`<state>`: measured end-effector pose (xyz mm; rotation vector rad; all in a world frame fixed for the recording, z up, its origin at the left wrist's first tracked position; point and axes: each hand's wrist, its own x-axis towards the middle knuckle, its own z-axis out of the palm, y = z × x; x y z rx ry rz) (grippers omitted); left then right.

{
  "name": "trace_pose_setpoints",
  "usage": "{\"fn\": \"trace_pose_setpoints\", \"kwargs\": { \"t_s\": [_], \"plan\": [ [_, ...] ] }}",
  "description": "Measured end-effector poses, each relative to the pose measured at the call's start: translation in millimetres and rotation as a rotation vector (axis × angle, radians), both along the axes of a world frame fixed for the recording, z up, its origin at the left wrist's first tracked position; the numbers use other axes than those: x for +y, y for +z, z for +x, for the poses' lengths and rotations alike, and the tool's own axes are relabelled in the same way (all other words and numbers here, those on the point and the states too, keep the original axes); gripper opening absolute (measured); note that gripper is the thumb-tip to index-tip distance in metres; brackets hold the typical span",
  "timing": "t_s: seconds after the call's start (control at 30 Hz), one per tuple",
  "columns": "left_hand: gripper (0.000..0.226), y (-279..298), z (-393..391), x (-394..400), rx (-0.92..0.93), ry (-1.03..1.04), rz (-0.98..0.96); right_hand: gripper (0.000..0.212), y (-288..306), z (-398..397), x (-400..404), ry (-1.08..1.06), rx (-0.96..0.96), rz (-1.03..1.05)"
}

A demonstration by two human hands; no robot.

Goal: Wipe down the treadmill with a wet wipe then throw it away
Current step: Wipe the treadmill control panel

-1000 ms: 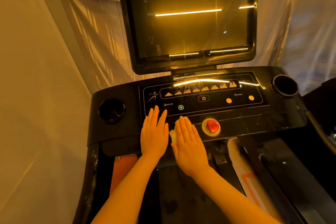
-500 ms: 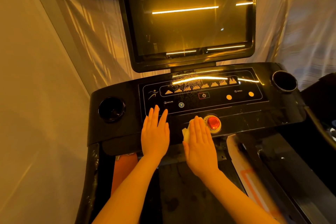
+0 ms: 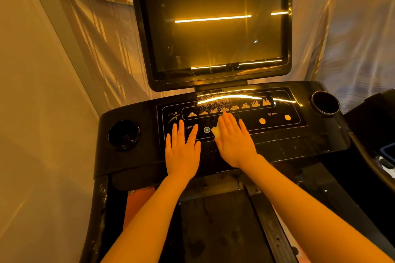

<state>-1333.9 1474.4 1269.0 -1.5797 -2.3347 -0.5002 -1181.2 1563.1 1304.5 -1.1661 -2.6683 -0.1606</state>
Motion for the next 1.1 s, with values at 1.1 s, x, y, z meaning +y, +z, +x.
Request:
{"fn": "trace_pose_setpoints", "kwargs": {
  "t_s": [1.1],
  "plan": [
    [0.053, 39, 37, 85, -0.004, 0.133, -0.009, 0.063, 37, 11, 108, 0.323, -0.016, 0.043]
  ]
}}
